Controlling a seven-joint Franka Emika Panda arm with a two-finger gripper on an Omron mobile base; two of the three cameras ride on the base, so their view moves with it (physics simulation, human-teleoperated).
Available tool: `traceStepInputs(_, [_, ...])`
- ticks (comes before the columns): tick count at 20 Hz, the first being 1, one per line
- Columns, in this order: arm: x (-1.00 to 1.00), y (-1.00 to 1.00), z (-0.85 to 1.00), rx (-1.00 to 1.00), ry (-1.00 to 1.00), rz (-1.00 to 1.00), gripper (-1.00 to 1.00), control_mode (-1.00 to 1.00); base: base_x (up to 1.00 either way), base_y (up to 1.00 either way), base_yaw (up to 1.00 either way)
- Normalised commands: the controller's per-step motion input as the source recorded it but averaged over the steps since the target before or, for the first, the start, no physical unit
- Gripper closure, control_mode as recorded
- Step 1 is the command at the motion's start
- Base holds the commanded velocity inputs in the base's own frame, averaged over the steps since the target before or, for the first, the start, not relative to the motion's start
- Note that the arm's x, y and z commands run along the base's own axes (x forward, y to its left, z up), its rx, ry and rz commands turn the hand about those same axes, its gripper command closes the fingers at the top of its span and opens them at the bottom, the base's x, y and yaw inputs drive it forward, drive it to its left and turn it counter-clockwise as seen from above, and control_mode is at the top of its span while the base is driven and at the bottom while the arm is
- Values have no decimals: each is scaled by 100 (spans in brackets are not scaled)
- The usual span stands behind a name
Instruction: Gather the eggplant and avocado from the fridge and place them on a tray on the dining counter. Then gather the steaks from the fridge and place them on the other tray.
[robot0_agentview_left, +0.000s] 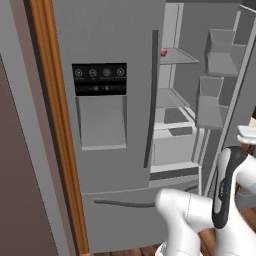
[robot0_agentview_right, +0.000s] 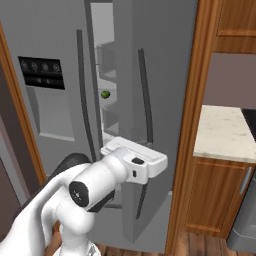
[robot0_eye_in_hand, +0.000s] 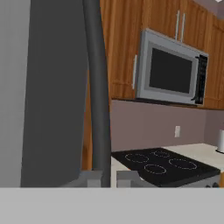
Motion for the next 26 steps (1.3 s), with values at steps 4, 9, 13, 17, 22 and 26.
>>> traceStepInputs(4, [-49, -40, 0, 0, 14, -9, 100, -100, 0, 0, 0])
traceStepInputs(9, [-41, -3, 2, 0, 5, -1, -100, -100, 0, 0, 0])
traceStepInputs(13, [-89, 41, 12, 0, 4, -6, -100, -100, 0, 0, 0])
traceStepInputs(17, [-78, 82, 37, 0, 8, -4, -100, -100, 0, 0, 0])
traceStepInputs(22, [-8, 100, 34, -1, 6, -6, -100, -100, 0, 0, 0])
traceStepInputs(26, [20, 100, 5, -2, 0, -15, -100, -100, 0, 0, 0])
